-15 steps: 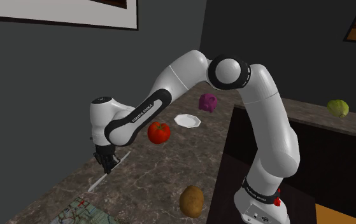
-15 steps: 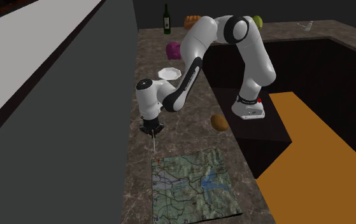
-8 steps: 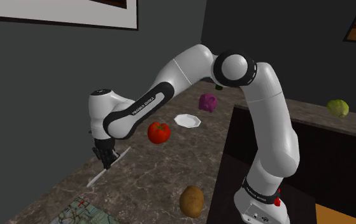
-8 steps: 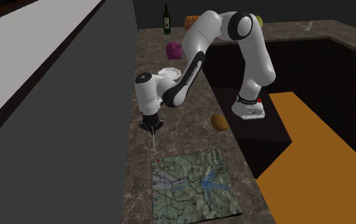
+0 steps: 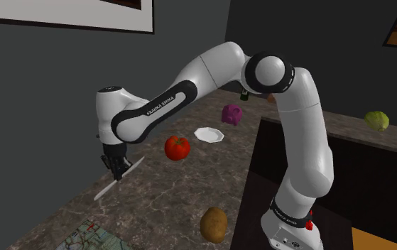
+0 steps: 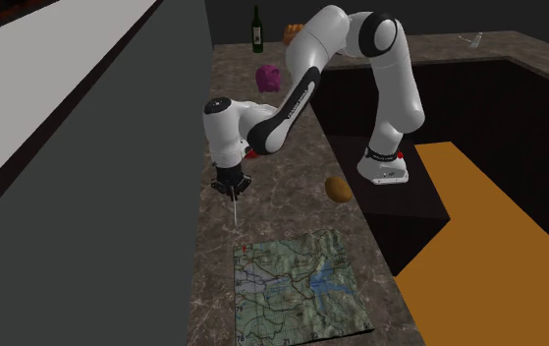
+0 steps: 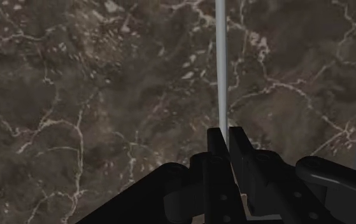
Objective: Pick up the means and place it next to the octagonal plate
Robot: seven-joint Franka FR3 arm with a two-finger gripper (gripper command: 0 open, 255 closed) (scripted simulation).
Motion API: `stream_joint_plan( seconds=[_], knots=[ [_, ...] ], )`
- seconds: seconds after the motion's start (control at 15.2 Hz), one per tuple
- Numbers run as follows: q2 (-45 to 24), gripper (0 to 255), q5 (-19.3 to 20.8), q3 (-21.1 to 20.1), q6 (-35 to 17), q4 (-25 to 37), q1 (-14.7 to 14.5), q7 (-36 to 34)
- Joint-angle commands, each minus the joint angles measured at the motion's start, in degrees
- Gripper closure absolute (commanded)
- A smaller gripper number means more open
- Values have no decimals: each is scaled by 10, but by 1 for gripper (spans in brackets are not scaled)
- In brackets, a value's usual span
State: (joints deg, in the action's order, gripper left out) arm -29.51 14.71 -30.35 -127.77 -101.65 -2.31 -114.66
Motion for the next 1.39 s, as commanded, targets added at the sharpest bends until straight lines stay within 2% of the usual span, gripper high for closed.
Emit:
stream_joint_plan(
  seconds=[0.0,0.2,0.73,1.32],
  knots=[
    [10,255,-6,-4,10,0,4,3],
    [22,255,-13,-8,27,7,7,7],
    [134,255,-75,-15,-24,-144,115,120],
    [232,255,-146,8,-50,-257,211,275]
  ],
)
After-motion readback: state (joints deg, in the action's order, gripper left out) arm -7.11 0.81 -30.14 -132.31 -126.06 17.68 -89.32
